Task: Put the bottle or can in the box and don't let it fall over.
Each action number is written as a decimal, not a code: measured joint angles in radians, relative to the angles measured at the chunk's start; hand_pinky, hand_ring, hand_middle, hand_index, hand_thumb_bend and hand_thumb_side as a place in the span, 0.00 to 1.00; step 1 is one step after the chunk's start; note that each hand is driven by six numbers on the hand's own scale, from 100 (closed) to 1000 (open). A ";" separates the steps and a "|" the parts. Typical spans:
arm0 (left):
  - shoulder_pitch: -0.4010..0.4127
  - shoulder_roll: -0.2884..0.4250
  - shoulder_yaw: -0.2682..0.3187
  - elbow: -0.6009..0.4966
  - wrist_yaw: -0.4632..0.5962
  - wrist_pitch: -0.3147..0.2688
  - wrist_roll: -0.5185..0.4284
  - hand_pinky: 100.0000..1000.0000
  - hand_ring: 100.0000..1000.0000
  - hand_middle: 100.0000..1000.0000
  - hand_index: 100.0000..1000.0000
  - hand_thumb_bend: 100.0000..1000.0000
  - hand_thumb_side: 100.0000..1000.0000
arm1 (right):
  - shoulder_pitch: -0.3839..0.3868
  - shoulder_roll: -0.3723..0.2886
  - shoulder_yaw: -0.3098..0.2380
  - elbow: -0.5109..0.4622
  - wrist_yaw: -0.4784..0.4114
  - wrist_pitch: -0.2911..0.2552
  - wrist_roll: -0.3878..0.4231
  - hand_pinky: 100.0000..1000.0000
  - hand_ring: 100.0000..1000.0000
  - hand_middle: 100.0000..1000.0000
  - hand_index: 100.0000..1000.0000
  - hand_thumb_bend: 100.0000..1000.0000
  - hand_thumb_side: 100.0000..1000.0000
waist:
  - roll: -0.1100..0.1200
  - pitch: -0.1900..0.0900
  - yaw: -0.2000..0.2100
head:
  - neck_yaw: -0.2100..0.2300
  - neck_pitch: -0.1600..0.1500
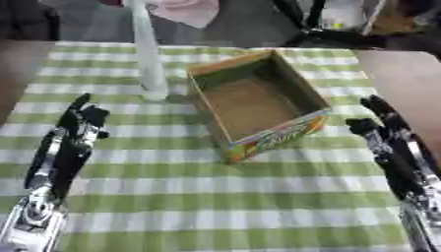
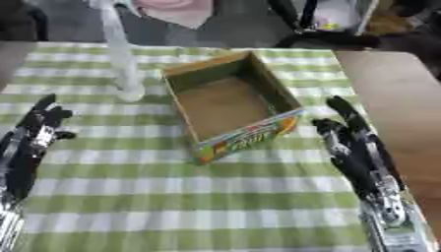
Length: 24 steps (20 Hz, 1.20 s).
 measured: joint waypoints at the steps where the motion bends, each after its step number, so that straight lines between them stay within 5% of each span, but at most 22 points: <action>1: -0.001 0.006 0.005 -0.001 -0.004 0.001 0.005 0.67 1.00 1.00 0.81 0.21 0.71 | 0.000 0.000 0.000 0.000 0.000 0.000 0.000 0.83 0.77 0.96 0.99 0.00 0.47 | 0.000 0.000 0.000 | 0.000 0.000; 13: -0.040 0.088 0.029 0.007 -0.042 0.025 0.055 0.68 1.00 1.00 0.91 0.20 0.65 | 0.000 0.000 0.000 0.000 0.000 0.000 0.000 0.83 0.77 0.96 0.99 0.00 0.47 | 0.000 0.000 -0.001 | 0.000 -0.003; 24: -0.255 0.214 -0.034 0.207 -0.122 0.074 0.123 0.69 1.00 1.00 0.93 0.31 0.64 | 0.000 0.000 0.006 0.000 0.000 0.003 0.005 0.83 0.77 0.96 0.99 0.00 0.47 | 0.000 -0.001 -0.015 | 0.005 -0.004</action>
